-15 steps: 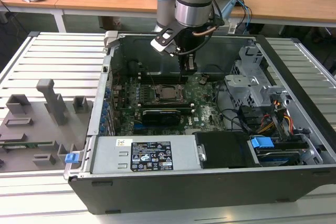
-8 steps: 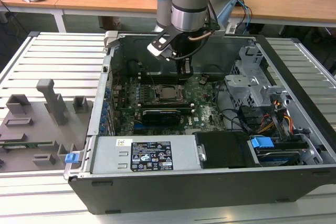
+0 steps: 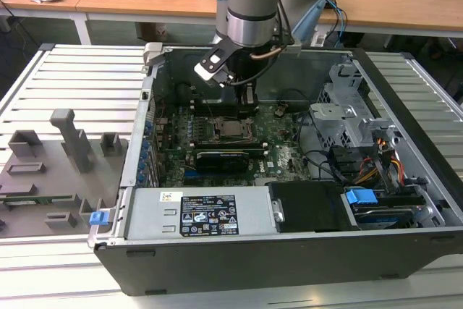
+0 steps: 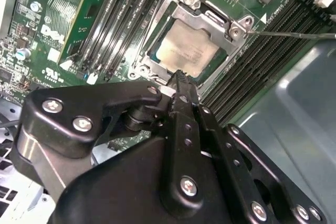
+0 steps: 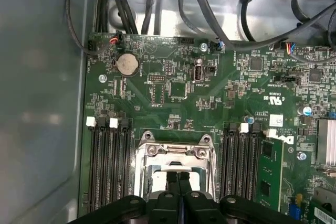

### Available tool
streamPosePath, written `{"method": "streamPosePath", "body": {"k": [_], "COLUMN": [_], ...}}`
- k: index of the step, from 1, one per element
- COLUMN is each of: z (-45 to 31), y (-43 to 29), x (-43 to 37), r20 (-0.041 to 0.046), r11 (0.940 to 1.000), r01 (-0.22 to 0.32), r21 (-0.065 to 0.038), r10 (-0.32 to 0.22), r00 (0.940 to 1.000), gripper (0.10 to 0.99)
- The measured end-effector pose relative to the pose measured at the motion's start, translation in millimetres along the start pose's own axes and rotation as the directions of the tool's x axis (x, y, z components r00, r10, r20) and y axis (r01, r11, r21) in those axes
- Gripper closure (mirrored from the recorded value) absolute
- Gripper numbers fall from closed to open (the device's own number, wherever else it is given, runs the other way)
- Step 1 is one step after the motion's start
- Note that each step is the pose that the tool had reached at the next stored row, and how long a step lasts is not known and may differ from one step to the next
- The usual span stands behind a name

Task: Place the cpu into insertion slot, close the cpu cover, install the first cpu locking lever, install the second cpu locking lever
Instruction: 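Close the cpu cover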

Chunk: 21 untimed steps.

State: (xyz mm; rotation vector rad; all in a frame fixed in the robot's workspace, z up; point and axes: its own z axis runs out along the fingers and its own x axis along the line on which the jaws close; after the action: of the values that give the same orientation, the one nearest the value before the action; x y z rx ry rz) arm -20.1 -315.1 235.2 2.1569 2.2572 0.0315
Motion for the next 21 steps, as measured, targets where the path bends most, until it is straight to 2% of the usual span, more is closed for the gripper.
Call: {"method": "streamPosePath", "body": {"k": [9,11,18,21], "z": [6.8,8.3,11.8,12.4], "y": [-3.6,-7.0,-25.7,-29.5], "x": [-0.2,0.0,0.9,1.0], "r20": [0.0001,0.0000,-0.0001,0.0001], "r11": [1.0000,1.0000,1.0000,1.0000], "r01": [0.000,0.000,0.000,0.000], "r21": [0.000,0.000,0.000,0.000], "r10": [0.000,0.000,0.000,0.000], "r00": [1.0000,1.0000,1.0000,1.0000], "gripper": [0.980,0.980,0.980,0.980]}}
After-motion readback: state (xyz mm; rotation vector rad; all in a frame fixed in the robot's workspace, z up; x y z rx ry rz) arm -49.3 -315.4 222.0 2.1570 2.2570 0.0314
